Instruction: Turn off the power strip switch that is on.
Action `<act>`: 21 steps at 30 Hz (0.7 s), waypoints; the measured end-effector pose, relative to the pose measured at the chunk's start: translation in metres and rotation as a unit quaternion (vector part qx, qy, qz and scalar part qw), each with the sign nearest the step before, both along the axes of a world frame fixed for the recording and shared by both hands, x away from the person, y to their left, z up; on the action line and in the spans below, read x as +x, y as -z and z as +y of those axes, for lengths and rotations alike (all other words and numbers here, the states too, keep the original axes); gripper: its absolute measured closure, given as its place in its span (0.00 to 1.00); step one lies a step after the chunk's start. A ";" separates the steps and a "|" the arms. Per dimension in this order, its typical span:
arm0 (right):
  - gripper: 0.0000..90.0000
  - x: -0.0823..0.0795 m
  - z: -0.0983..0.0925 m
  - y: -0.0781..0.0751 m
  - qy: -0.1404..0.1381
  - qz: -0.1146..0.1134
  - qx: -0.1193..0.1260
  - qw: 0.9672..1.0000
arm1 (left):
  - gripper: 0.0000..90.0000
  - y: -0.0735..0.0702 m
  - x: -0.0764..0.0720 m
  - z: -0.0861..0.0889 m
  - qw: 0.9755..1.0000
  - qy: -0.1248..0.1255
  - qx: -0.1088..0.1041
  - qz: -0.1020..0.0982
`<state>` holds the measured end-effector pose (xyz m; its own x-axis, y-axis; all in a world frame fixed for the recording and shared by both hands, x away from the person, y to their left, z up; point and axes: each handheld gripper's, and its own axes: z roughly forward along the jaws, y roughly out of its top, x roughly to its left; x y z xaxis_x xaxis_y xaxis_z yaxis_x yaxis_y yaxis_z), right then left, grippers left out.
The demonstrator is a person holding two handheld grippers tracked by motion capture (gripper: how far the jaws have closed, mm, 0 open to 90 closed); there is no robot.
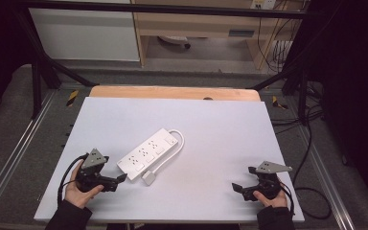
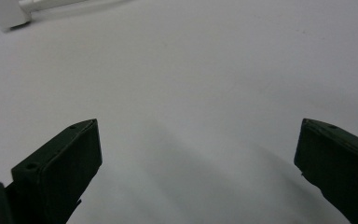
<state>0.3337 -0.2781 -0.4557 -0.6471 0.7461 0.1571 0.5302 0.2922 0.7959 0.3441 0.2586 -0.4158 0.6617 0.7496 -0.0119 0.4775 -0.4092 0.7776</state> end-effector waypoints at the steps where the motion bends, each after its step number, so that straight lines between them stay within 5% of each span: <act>1: 0.01 0.000 0.000 0.000 0.001 -0.001 0.000 1.000 | 0.05 -0.002 0.000 -0.001 1.000 -0.001 0.000 -0.002; 21: 0.01 0.000 0.001 0.000 0.001 0.000 -0.007 1.000 | 0.05 -0.014 0.001 -0.015 1.000 0.005 0.011 -0.010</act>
